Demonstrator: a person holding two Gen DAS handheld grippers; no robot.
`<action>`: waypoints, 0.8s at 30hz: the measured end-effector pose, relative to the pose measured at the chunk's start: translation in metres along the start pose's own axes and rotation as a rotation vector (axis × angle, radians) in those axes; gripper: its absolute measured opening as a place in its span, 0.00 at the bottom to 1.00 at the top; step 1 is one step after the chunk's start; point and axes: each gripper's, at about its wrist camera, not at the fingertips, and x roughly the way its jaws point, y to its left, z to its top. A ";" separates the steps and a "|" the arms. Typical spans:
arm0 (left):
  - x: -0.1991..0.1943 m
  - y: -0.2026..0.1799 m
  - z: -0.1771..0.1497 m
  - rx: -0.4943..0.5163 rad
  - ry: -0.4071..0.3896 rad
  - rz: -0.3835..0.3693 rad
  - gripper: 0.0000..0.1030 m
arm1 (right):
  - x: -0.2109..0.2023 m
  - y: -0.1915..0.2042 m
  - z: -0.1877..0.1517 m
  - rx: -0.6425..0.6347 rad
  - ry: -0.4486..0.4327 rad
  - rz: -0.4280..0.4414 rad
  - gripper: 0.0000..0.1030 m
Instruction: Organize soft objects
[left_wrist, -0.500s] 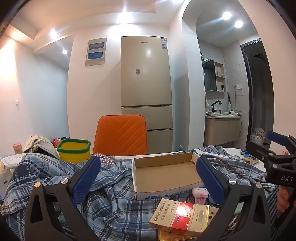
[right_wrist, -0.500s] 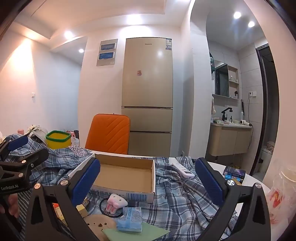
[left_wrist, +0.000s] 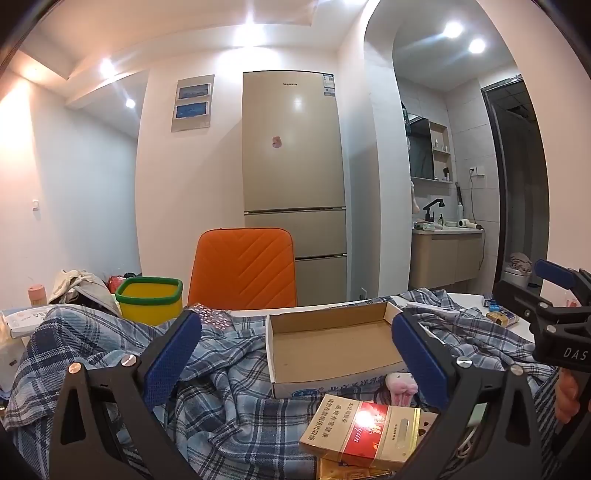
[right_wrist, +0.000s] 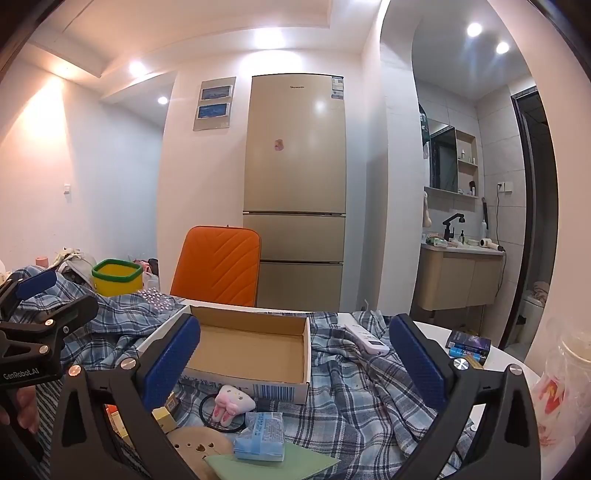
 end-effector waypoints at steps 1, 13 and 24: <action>0.000 0.000 0.000 -0.001 0.001 0.001 1.00 | 0.000 0.000 0.000 0.000 0.000 0.001 1.00; 0.003 0.003 0.000 -0.013 0.017 0.008 1.00 | 0.000 0.000 0.000 0.003 0.001 0.001 1.00; 0.003 0.000 -0.001 -0.010 0.020 0.010 1.00 | 0.000 0.001 -0.001 0.001 0.001 0.001 1.00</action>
